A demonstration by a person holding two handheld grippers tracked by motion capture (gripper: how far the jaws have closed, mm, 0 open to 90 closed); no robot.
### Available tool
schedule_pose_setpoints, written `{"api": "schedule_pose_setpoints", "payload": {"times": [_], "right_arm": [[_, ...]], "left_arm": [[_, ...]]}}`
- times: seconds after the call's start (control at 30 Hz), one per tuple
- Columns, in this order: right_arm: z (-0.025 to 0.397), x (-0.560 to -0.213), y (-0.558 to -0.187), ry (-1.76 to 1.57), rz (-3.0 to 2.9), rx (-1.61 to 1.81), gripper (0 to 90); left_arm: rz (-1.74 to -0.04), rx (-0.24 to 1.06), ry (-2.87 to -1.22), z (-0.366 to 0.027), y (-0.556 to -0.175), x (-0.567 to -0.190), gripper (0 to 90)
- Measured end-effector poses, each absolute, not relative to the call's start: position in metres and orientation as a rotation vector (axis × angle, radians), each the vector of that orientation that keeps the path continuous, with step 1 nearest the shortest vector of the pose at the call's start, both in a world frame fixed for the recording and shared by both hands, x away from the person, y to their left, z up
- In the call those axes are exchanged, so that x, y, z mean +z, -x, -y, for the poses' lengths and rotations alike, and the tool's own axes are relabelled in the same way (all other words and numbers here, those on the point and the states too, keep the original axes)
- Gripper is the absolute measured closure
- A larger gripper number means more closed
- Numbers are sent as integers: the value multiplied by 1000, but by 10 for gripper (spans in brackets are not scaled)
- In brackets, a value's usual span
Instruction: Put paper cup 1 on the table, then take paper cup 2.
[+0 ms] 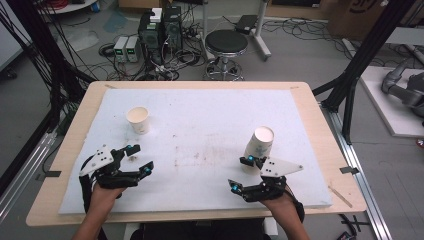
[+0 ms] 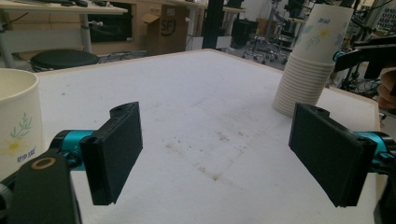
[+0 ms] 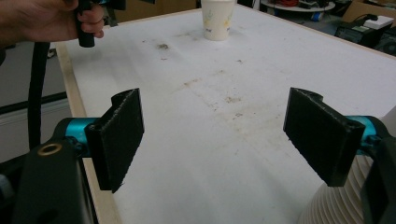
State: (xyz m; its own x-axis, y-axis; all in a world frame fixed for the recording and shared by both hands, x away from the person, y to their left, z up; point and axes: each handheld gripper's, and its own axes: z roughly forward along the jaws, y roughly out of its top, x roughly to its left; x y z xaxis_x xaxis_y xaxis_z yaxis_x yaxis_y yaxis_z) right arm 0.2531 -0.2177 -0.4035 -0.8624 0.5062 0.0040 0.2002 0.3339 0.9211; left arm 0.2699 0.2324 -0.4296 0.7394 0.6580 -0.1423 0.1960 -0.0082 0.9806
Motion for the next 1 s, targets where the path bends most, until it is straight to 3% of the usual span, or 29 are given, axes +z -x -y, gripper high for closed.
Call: {"api": "schedule_pose_setpoints", "payload": {"times": [1.0], "right_arm": [[243, -400, -240, -669, -2282, 1553, 208]], "left_arm": [[-714, 374, -1581, -222, -275, -424, 176]]}}
